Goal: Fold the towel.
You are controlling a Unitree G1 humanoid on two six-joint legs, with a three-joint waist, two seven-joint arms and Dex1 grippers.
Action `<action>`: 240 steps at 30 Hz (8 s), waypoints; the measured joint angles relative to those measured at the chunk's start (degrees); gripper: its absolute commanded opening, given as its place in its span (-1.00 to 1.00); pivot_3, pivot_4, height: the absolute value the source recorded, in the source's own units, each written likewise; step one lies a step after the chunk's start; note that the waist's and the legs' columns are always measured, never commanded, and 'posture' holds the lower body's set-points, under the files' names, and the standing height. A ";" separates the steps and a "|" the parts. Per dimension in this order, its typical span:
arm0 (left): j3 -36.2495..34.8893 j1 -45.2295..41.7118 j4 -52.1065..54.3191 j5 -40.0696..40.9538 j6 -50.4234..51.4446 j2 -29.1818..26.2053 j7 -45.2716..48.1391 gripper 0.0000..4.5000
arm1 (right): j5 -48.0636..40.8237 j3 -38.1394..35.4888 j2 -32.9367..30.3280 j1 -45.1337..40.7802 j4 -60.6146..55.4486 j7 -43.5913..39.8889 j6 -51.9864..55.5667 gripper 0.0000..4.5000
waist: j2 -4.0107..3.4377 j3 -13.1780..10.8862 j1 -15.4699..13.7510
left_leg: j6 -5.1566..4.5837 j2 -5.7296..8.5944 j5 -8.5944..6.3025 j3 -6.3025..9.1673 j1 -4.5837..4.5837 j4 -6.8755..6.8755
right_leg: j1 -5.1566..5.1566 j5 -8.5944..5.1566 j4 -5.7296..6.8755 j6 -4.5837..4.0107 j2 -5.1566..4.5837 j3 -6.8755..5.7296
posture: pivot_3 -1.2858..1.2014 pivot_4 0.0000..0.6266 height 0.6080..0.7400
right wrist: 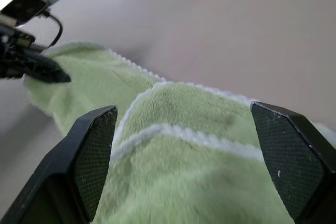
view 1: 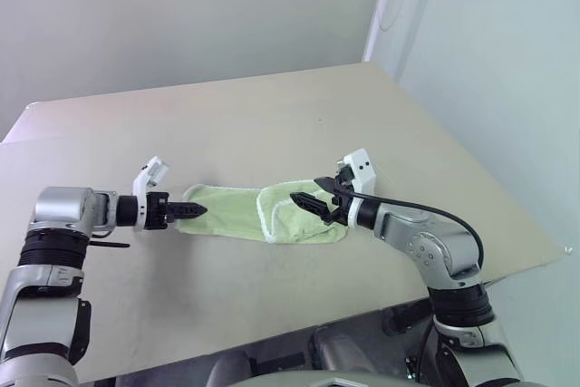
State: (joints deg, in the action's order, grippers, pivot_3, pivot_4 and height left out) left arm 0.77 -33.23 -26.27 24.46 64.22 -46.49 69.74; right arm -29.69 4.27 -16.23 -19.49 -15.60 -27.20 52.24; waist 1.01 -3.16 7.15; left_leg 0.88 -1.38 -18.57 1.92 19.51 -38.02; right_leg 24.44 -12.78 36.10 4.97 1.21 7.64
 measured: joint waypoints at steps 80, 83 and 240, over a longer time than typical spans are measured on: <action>0.71 1.03 12.82 -1.11 -35.82 9.57 3.28 0.98 | -8.93 1.20 -3.08 -1.44 -5.43 0.38 -0.07 0.90 | 0.11 -0.29 -1.58 | 0.01 -0.03 0.00 -0.11 0.06 -0.01 | 0.02 -0.03 -0.07 -0.08 0.01 0.09 | 0.03 -1.00 1.00; 1.01 3.61 12.83 -2.80 -41.12 12.90 1.09 0.98 | -5.17 5.42 -2.69 -2.25 -1.25 -1.31 -2.50 0.90 | 0.13 -0.28 -1.83 | 0.01 -0.01 0.00 -0.13 0.09 -0.07 | 0.02 -0.03 -0.07 -0.08 -0.01 0.09 | 0.03 -1.00 1.00; -1.16 15.28 21.55 -0.55 -45.90 6.01 -1.14 1.00 | 3.48 -15.20 -13.36 -0.07 3.12 -13.84 -16.95 0.99 | 0.14 -0.26 -1.24 | 0.01 -0.05 0.01 -0.25 -0.16 -0.16 | -0.09 0.04 0.10 -0.15 0.11 0.23 | 0.03 -1.00 1.00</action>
State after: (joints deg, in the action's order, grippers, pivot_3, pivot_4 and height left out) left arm -0.39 -17.95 -4.72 23.91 18.31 -40.48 68.59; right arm -26.21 -10.93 -29.59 -19.55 -12.48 -41.04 35.29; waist 1.15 -3.42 5.91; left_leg 0.89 -1.42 -18.56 1.67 19.35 -38.19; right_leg 24.35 -12.74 36.19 4.82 1.32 7.86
